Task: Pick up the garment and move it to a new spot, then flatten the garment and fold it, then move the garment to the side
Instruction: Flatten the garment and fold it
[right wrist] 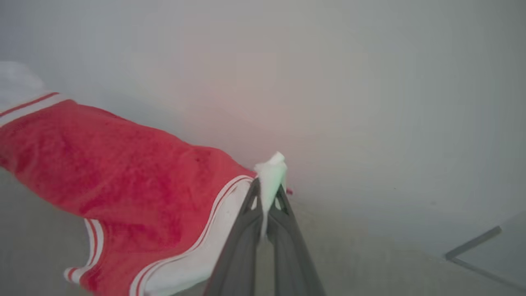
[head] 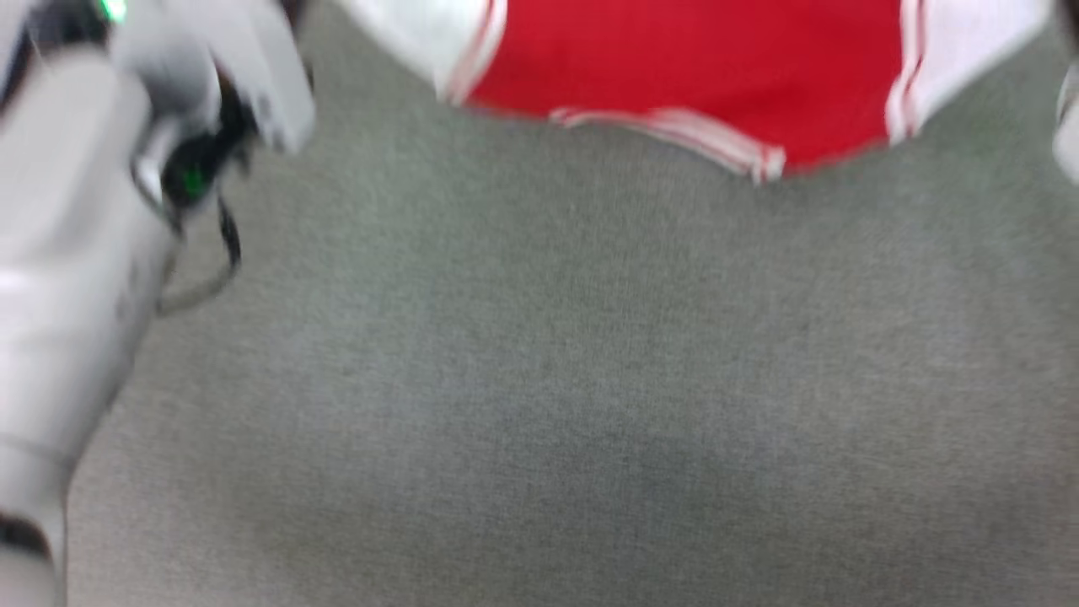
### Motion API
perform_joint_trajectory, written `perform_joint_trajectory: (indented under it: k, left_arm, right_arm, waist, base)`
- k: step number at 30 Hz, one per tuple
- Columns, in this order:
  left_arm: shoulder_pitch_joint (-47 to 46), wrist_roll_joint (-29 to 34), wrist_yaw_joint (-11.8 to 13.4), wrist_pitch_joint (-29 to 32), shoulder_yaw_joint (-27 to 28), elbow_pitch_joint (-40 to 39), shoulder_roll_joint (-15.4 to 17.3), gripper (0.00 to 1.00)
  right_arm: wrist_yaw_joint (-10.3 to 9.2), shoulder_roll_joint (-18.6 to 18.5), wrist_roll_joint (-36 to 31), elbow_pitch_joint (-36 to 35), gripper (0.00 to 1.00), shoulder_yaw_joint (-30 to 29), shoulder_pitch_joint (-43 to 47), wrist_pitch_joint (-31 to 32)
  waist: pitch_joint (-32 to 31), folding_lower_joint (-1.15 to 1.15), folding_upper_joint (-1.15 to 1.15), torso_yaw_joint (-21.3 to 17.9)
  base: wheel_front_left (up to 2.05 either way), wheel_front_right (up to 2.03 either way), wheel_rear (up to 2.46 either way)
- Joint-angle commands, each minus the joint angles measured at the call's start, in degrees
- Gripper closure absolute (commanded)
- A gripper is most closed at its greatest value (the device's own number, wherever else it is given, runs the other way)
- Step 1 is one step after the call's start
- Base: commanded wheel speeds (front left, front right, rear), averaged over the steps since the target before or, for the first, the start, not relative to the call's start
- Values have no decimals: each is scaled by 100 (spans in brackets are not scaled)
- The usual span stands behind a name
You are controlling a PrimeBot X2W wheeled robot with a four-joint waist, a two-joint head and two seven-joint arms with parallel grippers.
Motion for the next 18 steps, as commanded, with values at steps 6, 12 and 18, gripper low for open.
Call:
perform_joint_trajectory:
  k: [6,12,18]
  left_arm:
    - [1260,-258,96,116,-181,-680,433,100]
    - [2551,-464,650,153,-268,-1793,1002,100]
    - [3812,-785,1427,139,-248,-3234,1654,100]
  right_arm:
    - [-4,-666,774,-676,100,334,1185,558]
    - [-4,-1312,1426,-1455,100,679,2222,962]
    - [-4,-1910,1899,-2028,100,835,3102,1148]
  waist:
    - [-1329,0,0,-128]
    - [-1743,0,0,-127]
    - [-1902,0,0,-76]
  base:
    - [0,0,0]
    - [0,0,0]
    - [0,0,0]
